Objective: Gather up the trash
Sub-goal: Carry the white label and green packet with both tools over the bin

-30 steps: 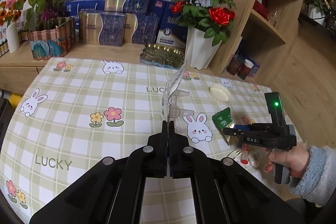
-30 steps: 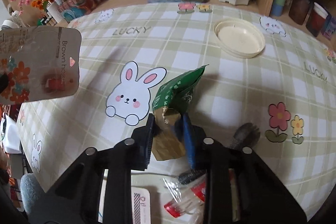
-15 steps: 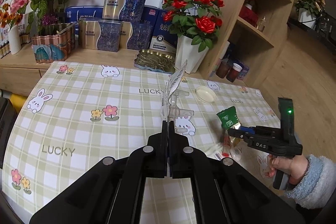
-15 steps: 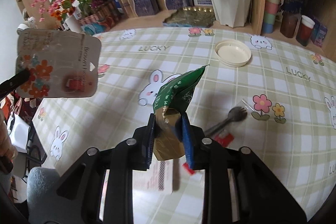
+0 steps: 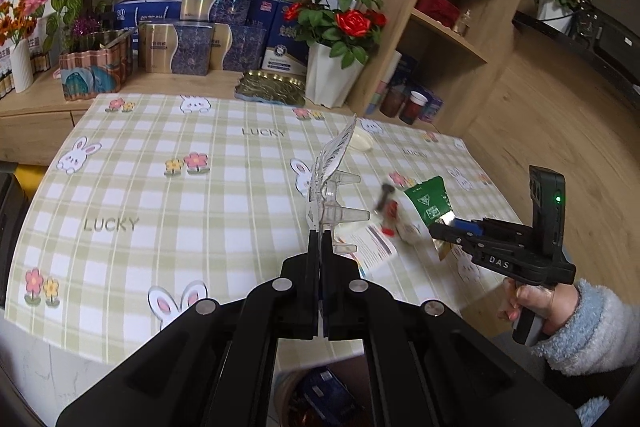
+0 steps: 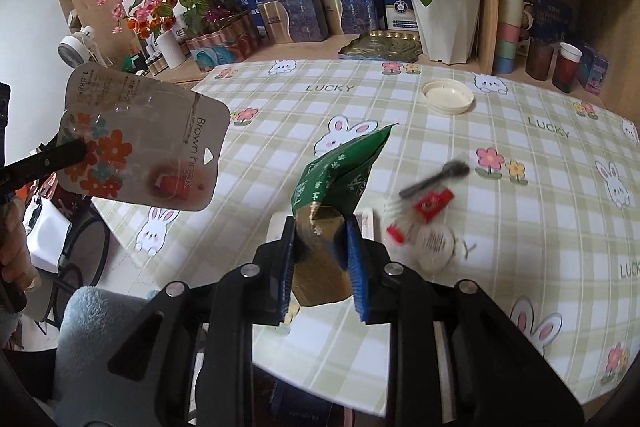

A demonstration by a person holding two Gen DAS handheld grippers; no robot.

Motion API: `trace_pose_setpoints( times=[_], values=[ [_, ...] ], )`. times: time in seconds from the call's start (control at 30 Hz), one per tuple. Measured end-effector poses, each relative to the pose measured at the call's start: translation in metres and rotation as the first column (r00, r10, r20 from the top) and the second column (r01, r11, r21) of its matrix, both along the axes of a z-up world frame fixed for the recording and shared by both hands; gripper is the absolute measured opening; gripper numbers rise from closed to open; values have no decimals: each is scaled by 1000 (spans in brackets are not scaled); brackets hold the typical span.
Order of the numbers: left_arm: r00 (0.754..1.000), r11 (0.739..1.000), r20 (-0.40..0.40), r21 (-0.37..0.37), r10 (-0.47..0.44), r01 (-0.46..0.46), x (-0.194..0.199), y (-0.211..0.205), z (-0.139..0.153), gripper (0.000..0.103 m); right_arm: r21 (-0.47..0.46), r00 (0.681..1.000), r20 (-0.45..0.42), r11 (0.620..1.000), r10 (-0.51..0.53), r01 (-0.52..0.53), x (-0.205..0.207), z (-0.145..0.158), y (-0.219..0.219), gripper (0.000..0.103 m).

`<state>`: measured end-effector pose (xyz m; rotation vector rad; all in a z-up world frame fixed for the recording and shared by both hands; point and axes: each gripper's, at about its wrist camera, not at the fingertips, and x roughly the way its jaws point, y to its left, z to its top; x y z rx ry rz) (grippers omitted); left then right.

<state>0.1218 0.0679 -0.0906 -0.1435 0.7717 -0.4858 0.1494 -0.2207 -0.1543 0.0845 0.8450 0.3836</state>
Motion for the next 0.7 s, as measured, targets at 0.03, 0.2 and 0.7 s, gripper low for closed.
trace_pose_setpoints(
  times=[0.03,0.2,0.7],
  values=[
    [1000,1000,0,0,-4,4,-5,0,0,1,0,1000,-2,1000,-1,1,-5,-1,0,27],
    [999,999,-9,1,-33,33,-36,-2,0,1,-1,1000,-6,1000,-6,6,-32,-3,-1,27],
    [995,997,-57,5,-83,83,-111,-3,-16,1,15,1000,12,1000,-27,26,-105,-1,-4,27]
  ],
)
